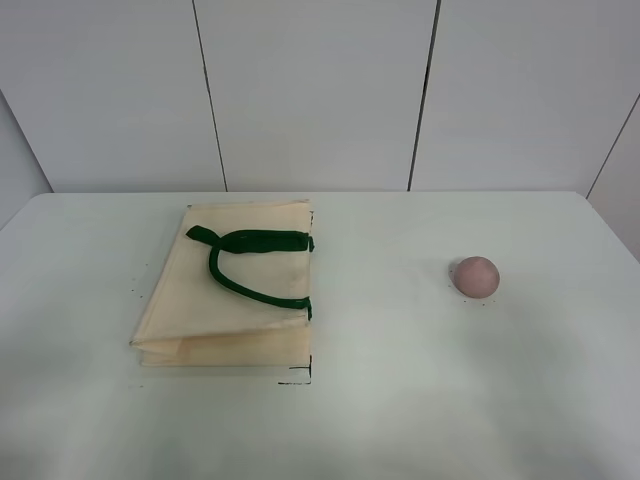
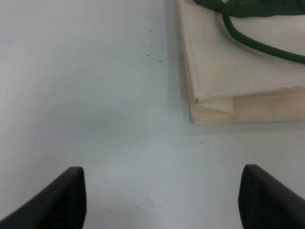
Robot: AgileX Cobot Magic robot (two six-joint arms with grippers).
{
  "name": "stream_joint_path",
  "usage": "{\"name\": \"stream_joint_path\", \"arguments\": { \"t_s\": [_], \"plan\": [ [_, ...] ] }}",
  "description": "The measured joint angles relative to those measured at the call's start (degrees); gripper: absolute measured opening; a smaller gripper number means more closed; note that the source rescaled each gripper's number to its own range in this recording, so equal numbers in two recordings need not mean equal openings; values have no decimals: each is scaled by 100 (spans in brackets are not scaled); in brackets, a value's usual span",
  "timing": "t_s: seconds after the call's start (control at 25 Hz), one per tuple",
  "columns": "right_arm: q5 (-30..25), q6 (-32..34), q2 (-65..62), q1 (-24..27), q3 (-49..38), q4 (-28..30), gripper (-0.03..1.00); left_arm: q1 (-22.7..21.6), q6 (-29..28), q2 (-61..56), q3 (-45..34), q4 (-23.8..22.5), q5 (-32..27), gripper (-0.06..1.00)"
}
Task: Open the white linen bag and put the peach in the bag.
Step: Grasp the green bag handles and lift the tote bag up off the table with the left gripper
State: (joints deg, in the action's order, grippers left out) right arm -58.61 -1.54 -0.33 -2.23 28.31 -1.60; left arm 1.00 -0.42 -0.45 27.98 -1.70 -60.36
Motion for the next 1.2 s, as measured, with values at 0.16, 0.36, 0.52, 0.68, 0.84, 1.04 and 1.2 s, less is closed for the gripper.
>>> {"name": "stream_joint_path", "arguments": {
  "t_s": [0.16, 0.36, 0.52, 0.68, 0.84, 1.04, 1.2],
  "plan": [
    [0, 0, 0, 0, 0, 0, 100, 0, 0, 0, 0, 0, 0, 96],
    [0, 0, 0, 0, 0, 0, 100, 0, 0, 0, 0, 0, 0, 96],
    [0, 0, 0, 0, 0, 0, 100, 0, 0, 0, 56, 0, 19, 96],
    [0, 0, 0, 0, 0, 0, 100, 0, 0, 637, 457, 0, -47, 96],
    [0, 0, 0, 0, 0, 0, 100, 0, 0, 2136, 1047, 0, -95, 96],
    [0, 0, 0, 0, 0, 0, 100, 0, 0, 4460, 2086, 0, -23, 96],
    [0, 0, 0, 0, 0, 0, 100, 0, 0, 6318, 3080, 0, 64, 96]
  ]
}}
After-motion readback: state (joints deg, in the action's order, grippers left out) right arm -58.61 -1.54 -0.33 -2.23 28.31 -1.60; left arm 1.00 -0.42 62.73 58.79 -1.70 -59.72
